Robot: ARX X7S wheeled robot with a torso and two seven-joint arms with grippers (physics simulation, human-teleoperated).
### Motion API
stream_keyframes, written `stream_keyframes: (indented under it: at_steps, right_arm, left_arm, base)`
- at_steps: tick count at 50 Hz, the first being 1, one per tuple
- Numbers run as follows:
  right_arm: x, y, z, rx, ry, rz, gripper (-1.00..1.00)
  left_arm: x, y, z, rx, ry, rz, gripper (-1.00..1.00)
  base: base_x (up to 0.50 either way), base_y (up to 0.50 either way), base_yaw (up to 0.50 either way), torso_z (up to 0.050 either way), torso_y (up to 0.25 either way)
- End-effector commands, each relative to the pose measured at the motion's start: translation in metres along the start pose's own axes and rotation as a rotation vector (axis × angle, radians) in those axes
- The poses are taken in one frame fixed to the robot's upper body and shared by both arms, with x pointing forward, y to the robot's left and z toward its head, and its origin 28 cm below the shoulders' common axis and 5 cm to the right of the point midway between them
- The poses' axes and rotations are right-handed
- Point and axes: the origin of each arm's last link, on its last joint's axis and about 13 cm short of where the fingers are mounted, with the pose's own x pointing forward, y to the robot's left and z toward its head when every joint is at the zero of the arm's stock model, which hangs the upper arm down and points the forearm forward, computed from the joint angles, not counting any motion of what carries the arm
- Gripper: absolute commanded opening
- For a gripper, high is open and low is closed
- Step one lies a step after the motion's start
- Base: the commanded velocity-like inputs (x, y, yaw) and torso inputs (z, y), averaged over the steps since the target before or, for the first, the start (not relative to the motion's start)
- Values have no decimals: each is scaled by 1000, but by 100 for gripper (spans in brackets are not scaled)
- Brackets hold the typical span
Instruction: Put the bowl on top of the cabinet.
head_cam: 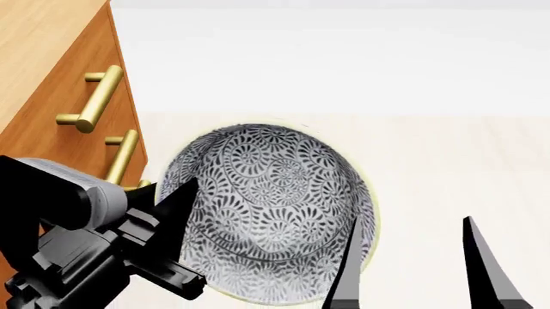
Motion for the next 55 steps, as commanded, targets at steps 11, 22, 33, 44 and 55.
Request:
stream_keyframes:
  at_steps: [11, 22, 33, 44, 55]
  right_arm:
    - [-4, -9, -6, 45, 18, -38, 100]
    - [-13, -26, -14, 145, 39, -99, 100]
    - [-16, -32, -21, 188, 63, -94, 100]
    - [-26, -52, -34, 324, 83, -243, 100]
    - [-29, -72, -51, 410, 97, -402, 100]
  left_arm:
    - [8, -6, -1, 145, -43, -17, -100]
    - [32, -5, -4, 319, -28, 155, -100]
    - [54, -3, -7, 336, -23, 194, -100]
    - [72, -5, -2, 503, 3, 208, -100]
    - [87, -21, 30, 606, 26, 224, -100]
  base:
    - [0, 0, 0, 0, 1]
    - [0, 0, 0, 0, 0]
    - [0, 0, 0, 0, 1]
    - [0, 0, 0, 0, 0]
    - [0, 0, 0, 0, 1]
